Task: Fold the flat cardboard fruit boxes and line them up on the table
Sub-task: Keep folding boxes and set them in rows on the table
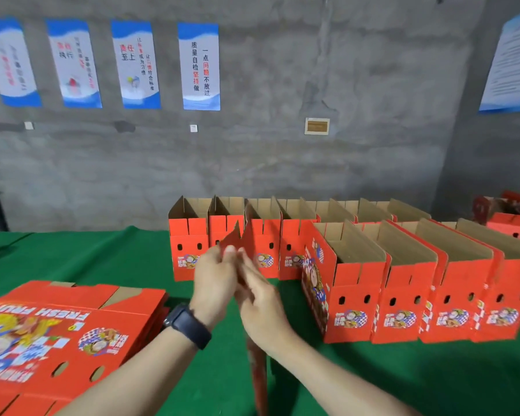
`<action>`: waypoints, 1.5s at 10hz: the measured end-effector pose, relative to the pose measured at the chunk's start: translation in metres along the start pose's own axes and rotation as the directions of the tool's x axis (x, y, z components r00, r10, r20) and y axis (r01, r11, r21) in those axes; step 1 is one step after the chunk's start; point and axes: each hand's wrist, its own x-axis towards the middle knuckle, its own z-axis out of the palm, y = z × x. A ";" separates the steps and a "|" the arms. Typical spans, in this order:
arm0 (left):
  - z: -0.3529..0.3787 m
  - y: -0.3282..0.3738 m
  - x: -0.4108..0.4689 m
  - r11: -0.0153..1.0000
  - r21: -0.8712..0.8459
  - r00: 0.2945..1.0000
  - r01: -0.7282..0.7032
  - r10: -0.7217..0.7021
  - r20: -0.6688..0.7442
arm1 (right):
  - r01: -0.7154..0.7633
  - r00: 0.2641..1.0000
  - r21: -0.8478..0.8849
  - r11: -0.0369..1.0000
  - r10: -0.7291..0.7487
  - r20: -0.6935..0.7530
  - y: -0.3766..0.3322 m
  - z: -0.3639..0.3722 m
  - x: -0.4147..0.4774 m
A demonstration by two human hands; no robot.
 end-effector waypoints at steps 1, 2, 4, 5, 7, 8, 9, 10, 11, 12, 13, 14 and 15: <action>-0.036 -0.018 0.018 0.995 -0.012 0.988 -0.097 0.095 -0.121 | -0.094 0.988 -0.025 0.995 0.096 0.122 0.016 -0.004 -0.007; -0.068 -0.021 0.029 0.978 -0.191 0.995 -0.089 0.079 -0.060 | -0.259 0.965 -0.075 0.963 0.255 -0.058 0.036 -0.021 0.003; -0.099 -0.022 0.043 0.934 -0.358 0.983 0.001 0.064 0.170 | -0.330 0.904 -0.211 0.920 0.243 -0.352 0.052 -0.076 0.036; -0.101 -0.023 0.044 0.925 -0.380 0.974 0.020 0.069 0.217 | -0.451 0.892 -0.157 0.879 0.447 -0.058 0.052 -0.100 0.041; -0.100 -0.027 0.049 0.920 -0.374 0.935 0.117 0.025 0.354 | -0.449 0.876 -0.217 0.867 0.475 0.084 0.056 -0.115 0.032; -0.105 -0.025 0.052 0.964 -0.208 0.870 0.163 -0.041 0.492 | -0.398 0.908 -0.201 0.895 0.415 0.051 0.052 -0.119 0.031; -0.116 -0.025 0.057 0.980 0.033 0.760 0.195 -0.172 0.626 | -0.349 0.934 -0.124 0.929 0.356 0.036 0.047 -0.124 0.028; -0.128 -0.026 0.057 0.942 0.303 0.616 0.143 -0.324 0.718 | -0.297 0.953 -0.058 0.953 0.300 0.037 0.044 -0.129 0.023; -0.129 -0.027 0.051 0.824 0.566 0.528 0.009 -0.485 0.697 | -0.284 0.958 -0.002 0.959 0.283 0.032 0.041 -0.132 0.017; -0.122 -0.038 0.045 0.779 0.627 0.430 0.015 -0.571 0.699 | -0.261 0.965 0.025 0.965 0.260 0.036 0.040 -0.136 0.014; -0.112 -0.053 0.041 0.860 0.428 0.451 0.277 -0.510 0.733 | -0.266 0.963 -0.058 0.962 0.268 0.021 0.038 -0.139 0.009; -0.099 -0.061 0.044 0.866 0.193 0.570 0.461 -0.456 0.683 | -0.256 0.966 -0.237 0.937 0.259 -0.017 0.035 -0.142 0.006; -0.082 -0.054 0.047 0.844 -0.105 0.698 0.526 -0.358 0.620 | -0.254 0.963 -0.356 0.900 0.202 -0.175 0.032 -0.141 -0.001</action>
